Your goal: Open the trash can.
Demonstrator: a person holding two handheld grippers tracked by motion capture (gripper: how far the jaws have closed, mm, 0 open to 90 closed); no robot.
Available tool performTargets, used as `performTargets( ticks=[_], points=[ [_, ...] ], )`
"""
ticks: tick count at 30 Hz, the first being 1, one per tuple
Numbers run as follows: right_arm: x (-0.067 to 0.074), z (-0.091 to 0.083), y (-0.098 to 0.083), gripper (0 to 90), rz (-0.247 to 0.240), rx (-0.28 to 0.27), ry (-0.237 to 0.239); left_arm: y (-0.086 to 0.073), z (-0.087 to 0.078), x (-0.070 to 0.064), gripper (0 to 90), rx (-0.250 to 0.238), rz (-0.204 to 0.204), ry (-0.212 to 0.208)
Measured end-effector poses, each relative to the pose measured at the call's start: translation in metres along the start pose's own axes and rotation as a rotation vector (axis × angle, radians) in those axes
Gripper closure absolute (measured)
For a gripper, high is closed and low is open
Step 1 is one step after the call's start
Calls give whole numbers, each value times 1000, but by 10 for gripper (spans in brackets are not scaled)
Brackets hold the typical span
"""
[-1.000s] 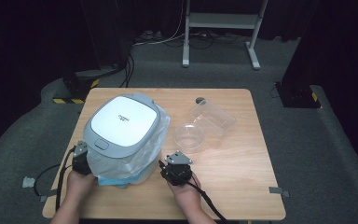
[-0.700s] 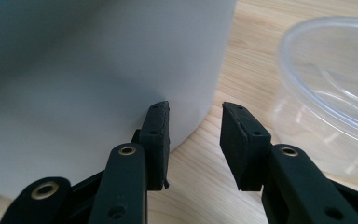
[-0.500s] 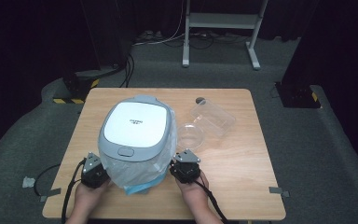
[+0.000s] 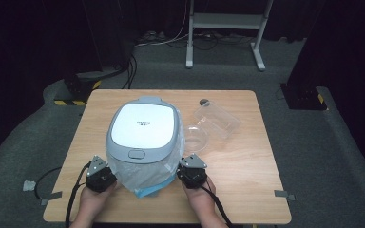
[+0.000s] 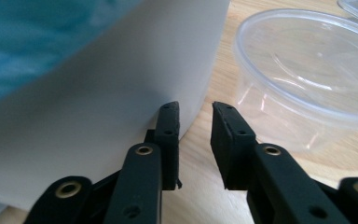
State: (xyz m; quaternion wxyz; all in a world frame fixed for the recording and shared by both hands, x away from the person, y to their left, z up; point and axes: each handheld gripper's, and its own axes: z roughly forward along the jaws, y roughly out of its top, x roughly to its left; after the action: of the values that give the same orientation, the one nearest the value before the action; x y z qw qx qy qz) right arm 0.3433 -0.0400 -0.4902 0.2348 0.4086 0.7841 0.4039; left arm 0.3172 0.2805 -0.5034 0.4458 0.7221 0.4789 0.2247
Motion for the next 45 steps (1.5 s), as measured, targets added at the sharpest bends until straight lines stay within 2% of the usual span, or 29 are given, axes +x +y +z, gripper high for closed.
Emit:
performTargets(
  ticks=[4,5,8,9,11,14,17,19,21,24,27,30,33,36,38,45],
  points=[
    [9,18,11,792,-20,-13,-12,1,1,11,871,-14,-34,44],
    [11,21,13,792,-12,-12,-9,2,2,14,880,-15,-47,50],
    [14,33,21,790,-10,-16,-4,2,4,22,893,-25,-78,55],
    [13,36,23,786,-26,-21,-7,2,4,23,893,-28,-79,53],
    [9,40,25,763,-21,-20,-6,2,5,22,893,-34,-78,53],
    [5,40,26,719,-24,-14,-5,1,4,22,887,-33,-72,48],
    [2,36,28,680,-40,-25,-1,-1,3,25,822,-33,-93,37],
    [1,29,29,651,-37,-41,19,-4,-1,27,770,-22,-73,30],
    [0,21,29,645,-48,-56,31,-7,-4,28,740,-12,-70,37],
    [0,8,23,626,-58,-68,43,-9,-9,30,688,-8,-71,49],
    [-6,-4,12,616,-54,-69,43,-11,-15,31,659,4,-43,77],
    [-20,-17,-2,608,-44,-64,24,-13,-21,33,618,13,-31,94],
    [-33,-26,-15,594,-19,-50,16,-9,-31,36,565,-12,-37,94],
    [-43,-27,-25,570,11,-42,13,-6,-41,34,522,-62,-38,83],
    [-46,-25,-30,555,12,-32,-6,-3,-46,31,505,-83,-33,82],
    [-70,-14,-42,479,81,81,-44,4,-61,28,437,-157,-31,80]
  ],
)
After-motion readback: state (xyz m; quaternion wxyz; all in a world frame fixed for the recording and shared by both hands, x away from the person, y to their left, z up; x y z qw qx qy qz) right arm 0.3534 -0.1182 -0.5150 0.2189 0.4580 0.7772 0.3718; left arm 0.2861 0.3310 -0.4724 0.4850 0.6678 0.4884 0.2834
